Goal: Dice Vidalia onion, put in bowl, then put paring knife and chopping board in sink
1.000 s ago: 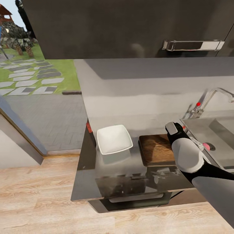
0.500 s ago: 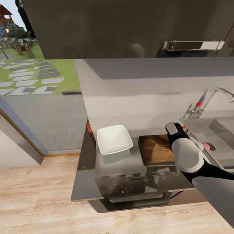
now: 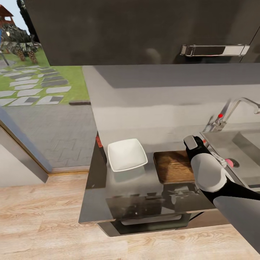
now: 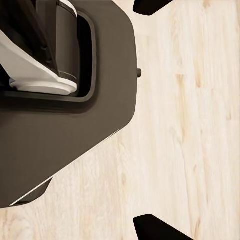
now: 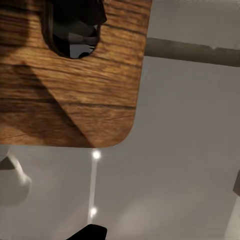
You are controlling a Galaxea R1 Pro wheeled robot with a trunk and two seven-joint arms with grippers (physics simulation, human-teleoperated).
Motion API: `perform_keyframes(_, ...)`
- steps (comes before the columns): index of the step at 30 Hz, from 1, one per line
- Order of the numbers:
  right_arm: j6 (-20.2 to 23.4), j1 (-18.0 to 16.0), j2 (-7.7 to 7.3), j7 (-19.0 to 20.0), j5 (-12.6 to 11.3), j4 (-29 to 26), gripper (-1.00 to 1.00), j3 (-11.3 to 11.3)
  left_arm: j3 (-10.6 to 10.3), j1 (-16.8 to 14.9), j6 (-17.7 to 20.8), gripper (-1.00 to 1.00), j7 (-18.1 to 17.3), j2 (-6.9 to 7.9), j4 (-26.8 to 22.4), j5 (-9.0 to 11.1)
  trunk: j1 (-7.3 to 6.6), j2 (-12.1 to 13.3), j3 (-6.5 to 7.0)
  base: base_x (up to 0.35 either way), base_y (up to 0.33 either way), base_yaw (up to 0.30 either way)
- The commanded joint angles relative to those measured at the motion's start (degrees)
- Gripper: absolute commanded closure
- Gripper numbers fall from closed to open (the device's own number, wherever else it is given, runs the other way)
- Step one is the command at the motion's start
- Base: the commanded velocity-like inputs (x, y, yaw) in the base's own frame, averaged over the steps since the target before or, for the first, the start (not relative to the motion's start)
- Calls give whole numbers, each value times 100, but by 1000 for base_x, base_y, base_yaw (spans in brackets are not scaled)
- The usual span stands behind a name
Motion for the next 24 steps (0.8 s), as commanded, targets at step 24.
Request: perform_keyframes(24, 1751, 116, 293, 2635, -166, -1607, -100, 2092, -47, 2, -10, -100, 57, 5, -9, 37, 3, -10, -9, -245, 0, 0)
